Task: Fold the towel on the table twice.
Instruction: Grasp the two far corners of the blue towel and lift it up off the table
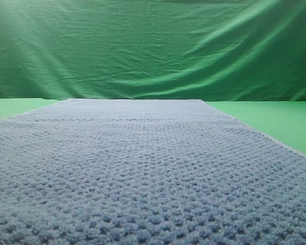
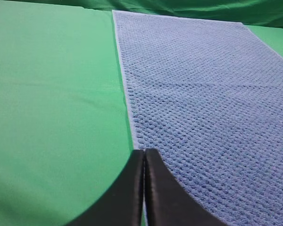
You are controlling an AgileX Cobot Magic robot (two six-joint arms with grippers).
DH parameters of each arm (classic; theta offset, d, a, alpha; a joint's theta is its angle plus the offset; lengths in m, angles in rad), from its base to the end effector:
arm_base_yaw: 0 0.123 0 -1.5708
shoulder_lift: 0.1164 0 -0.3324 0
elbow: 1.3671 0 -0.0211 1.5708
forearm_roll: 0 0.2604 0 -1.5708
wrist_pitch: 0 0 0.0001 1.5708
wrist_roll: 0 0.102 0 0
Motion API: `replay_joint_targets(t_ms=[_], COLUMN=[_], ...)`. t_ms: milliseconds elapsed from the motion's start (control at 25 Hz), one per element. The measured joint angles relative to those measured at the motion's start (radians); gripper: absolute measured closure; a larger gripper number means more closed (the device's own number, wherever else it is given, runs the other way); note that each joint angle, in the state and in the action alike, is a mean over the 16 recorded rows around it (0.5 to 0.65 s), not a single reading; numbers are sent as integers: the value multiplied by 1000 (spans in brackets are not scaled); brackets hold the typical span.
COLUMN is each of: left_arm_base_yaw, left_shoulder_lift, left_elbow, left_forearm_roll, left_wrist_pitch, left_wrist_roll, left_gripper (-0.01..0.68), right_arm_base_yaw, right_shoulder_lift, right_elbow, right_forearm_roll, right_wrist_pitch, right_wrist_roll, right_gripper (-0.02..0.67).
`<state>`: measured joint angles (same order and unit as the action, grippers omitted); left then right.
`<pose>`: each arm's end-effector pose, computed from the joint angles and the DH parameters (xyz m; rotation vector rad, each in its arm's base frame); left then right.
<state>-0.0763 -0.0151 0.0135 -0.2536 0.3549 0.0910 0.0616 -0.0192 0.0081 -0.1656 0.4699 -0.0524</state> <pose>0.0243 -0.0108 0.1750 -0.0034 1.8318 -0.2373 0.0216 -0.0063 0.1653 -0.2038 1.9285 -0.1647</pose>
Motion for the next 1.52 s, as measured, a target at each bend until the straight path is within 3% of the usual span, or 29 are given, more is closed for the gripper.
replay_joint_targets(t_ms=[960, 1520], left_arm_base_yaw=[0, 0], left_shoulder_lift=[0, 0], left_elbow=[0, 2], left_forearm_roll=[-7, -153], left_wrist_pitch=[-10, -329], left_wrist_roll=[0, 4], left_gripper=[673, 673], right_arm_base_yaw=[0, 0], right_shoulder_lift=[0, 0], right_elbow=[1, 17], right_forearm_roll=[1, 16], right_wrist_pitch=[-7, -268], right_wrist_roll=[0, 7], right_gripper=[649, 649])
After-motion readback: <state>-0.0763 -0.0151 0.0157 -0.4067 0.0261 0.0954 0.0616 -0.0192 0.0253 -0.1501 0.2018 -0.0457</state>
